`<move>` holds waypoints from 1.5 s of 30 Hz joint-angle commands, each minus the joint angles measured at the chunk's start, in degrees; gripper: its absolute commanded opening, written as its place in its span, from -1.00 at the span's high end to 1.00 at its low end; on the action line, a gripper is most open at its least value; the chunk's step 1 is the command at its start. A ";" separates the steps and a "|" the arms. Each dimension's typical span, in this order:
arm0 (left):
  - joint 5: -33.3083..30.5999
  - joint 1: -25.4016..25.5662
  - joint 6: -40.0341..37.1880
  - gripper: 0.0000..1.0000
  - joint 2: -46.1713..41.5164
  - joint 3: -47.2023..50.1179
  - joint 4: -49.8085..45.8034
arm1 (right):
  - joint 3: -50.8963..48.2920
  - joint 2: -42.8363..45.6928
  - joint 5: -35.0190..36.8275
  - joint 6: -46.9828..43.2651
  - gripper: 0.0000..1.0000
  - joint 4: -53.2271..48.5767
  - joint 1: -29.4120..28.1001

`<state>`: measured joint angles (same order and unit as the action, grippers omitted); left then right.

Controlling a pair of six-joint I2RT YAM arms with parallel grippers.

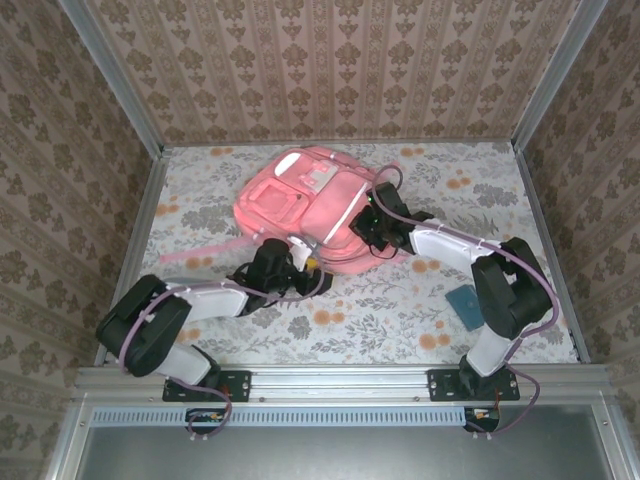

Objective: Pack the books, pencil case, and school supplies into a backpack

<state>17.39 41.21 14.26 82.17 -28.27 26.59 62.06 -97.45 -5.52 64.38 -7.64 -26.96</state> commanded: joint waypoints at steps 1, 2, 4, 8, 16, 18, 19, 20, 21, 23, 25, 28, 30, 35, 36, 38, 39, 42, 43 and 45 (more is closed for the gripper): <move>-6.38 -1.32 7.04 -0.54 -5.35 -1.51 -6.91 | 1.97 1.96 1.42 -9.06 0.44 -4.43 3.06; -9.01 -1.84 9.24 -0.59 -6.67 -1.59 -9.28 | 2.36 2.29 1.37 -11.03 0.31 -5.80 3.69; -12.51 -3.59 14.04 -0.61 -8.50 -1.69 -13.13 | 2.65 3.92 1.28 -14.97 0.03 -7.53 4.40; -13.45 -6.94 24.47 -0.60 -9.84 -1.61 -17.83 | 2.66 9.15 1.67 -21.10 -0.39 -12.49 4.25; -9.21 -7.38 43.15 -0.43 -7.58 -2.60 -17.98 | -3.04 19.32 8.71 -26.25 -0.59 -19.86 -2.27; -9.16 -6.96 47.55 -0.38 -7.13 -2.25 -15.75 | -4.54 20.40 10.03 -25.45 -0.55 -20.52 -4.92; -9.51 -6.72 49.67 -0.35 -6.90 -1.99 -14.82 | -5.41 20.75 10.92 -24.76 -0.52 -20.34 -6.52; -9.73 -6.52 51.33 -0.33 -6.72 -1.60 -13.53 | -6.09 20.95 11.36 -24.22 -0.50 -20.19 -7.81; -10.00 -6.41 53.04 -0.31 -6.44 -1.16 -12.17 | -6.69 21.07 11.99 -23.62 -0.48 -19.82 -9.36; -10.25 -6.02 55.16 -0.24 -5.46 -0.82 -9.78 | -7.69 21.08 13.02 -22.20 -0.44 -18.97 -11.74; -10.36 -5.71 56.38 -0.17 -3.90 -1.49 -8.39 | -8.66 20.77 12.73 -20.70 -0.41 -17.19 -13.46; -9.62 -5.44 58.31 -0.05 -0.82 -2.00 -5.30 | -9.41 20.12 12.29 -18.93 -0.36 -15.23 -15.20; -9.19 -5.36 60.15 -0.03 1.07 -1.71 -2.93 | -9.51 19.54 12.33 -18.08 -0.35 -14.58 -15.98; -6.59 -5.22 62.59 0.14 5.75 -1.52 5.78 | -9.56 18.17 12.20 -16.85 -0.27 -13.74 -17.67; -6.13 -5.10 62.98 0.21 6.73 -1.61 7.89 | -9.72 18.17 12.33 -16.66 -0.25 -13.43 -17.94; -5.55 -4.85 63.43 0.35 8.16 -1.76 10.84 | -9.97 18.17 12.55 -16.61 -0.23 -12.93 -18.29; -5.44 -4.85 63.35 0.41 8.52 -1.87 11.19 | -10.05 18.17 12.71 -16.77 -0.22 -12.69 -18.46; -5.43 -4.57 61.57 0.60 8.90 -2.78 11.13 | -9.99 16.41 13.96 -18.28 -0.19 -12.34 -19.12; -5.27 -4.49 61.09 0.65 8.87 -3.07 10.99 | -9.54 15.75 14.82 -18.94 -0.17 -12.81 -19.52; -4.50 -4.23 60.67 0.72 8.47 -3.68 10.47 | -8.00 14.02 16.02 -20.13 -0.12 -14.42 -20.48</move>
<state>11.07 36.38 76.27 90.70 -29.58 33.43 52.66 -80.95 7.18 46.17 -20.60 -46.15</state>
